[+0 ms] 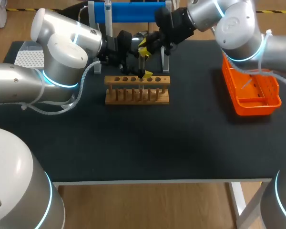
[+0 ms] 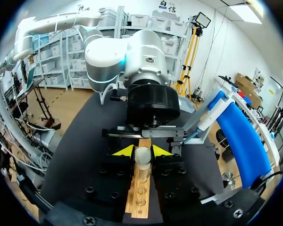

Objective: Invert the test tube, pick up the pipette, mount the tip to pipette, aspirate from beaker and dispense into the tube, eject the tip, return the pipette, and cap with the stopper.

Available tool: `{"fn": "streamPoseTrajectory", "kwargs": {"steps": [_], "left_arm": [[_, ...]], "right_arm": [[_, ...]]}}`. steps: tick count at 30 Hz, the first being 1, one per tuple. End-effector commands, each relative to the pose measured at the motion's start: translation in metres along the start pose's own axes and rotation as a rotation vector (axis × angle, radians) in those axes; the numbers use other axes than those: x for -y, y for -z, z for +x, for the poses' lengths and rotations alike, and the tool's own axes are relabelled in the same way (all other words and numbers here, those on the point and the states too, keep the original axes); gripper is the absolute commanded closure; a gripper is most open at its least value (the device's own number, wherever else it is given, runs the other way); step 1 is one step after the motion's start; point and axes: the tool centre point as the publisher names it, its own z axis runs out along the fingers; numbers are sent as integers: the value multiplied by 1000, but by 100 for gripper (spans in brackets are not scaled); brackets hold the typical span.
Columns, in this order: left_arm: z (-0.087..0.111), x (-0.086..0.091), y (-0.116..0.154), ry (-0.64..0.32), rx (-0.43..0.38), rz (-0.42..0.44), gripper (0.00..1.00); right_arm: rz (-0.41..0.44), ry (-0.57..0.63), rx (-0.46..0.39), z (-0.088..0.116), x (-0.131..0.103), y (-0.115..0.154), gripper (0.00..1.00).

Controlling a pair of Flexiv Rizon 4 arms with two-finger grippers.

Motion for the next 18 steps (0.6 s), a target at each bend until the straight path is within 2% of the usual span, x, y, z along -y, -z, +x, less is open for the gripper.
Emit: {"fn": "streamPoseTrajectory", "kwargs": {"steps": [1,18], "left_arm": [[-1,-1,-1,-1,-3,2,0],[-1,-1,-1,-1,-3,2,0]], "right_arm": [[-6,-1,2,1,1,0,100],[6,-14,-15,1,6,-8,100]]}}
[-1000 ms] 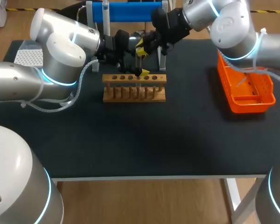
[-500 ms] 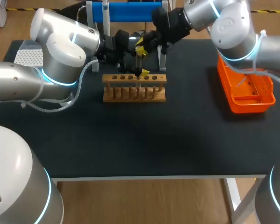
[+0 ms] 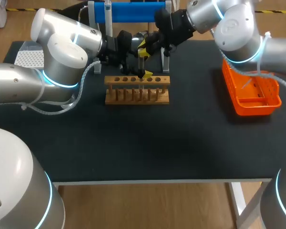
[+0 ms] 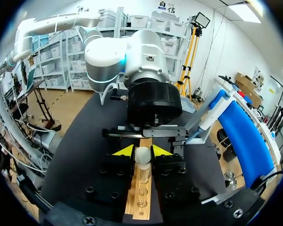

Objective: Invert the test tube, pick up the pipette, mount the tip to pipette, aspirate from beaker and dispense into the tube, eject the tip, return the pipette, and cap with the stopper.

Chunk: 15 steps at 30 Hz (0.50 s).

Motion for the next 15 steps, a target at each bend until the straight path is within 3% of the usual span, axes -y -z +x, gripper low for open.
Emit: {"fn": "streamPoseTrajectory", "kwargs": {"steps": [1,15], "left_arm": [[-1,-1,-1,-1,-3,2,0],[-1,-1,-1,-1,-3,2,0]], "right_arm": [[9,-5,-7,-2,3,-3,100],[-37,-15,30,-8,0,2,100]]}}
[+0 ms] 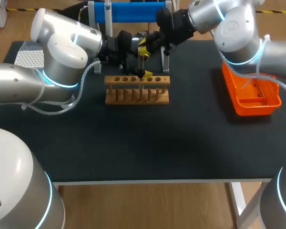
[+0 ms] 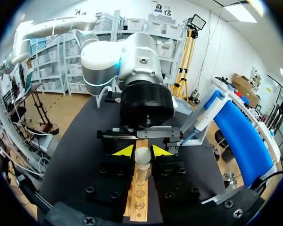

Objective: Invert the test tube, pick up the pipette, mount the tip to pipette, aspirate from beaker and dispense into the tube, eject the tip, return the pipette, and cap with the stopper.

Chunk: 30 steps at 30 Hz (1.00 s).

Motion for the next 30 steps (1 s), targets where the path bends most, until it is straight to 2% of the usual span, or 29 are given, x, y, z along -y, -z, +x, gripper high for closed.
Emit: {"fn": "streamPoseTrajectory", "kwargs": {"steps": [1,24,30], "left_arm": [[-1,-1,-1,-1,-3,2,0],[-1,-1,-1,-1,-3,2,0],[-1,-1,-1,-1,-3,2,0]], "right_arm": [[-1,-1,2,1,1,0,100],[10,-3,0,-2,3,-4,100],[-14,3,19,-2,1,-1,100]]}}
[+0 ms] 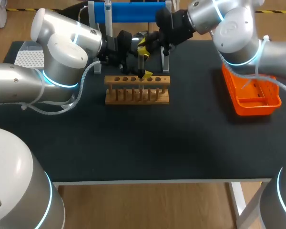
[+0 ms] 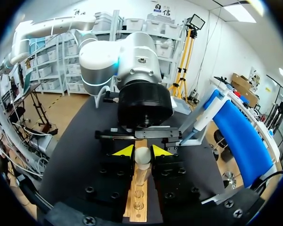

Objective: Invert the test tube, pick up the pipette, mount the tip to pipette, aspirate from beaker and dispense into the tube, eject the tip, return the pipette, and cap with the stopper.

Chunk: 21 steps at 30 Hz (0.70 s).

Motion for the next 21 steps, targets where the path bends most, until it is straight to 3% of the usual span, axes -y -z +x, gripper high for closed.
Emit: {"fn": "streamPoseTrajectory", "kwargs": {"steps": [1,21], "left_arm": [[-1,-1,-1,-1,-3,2,0],[-1,-1,-1,-1,-3,2,0]], "right_arm": [[-18,6,9,0,1,1,100],[-7,5,6,0,4,-3,100]]}}
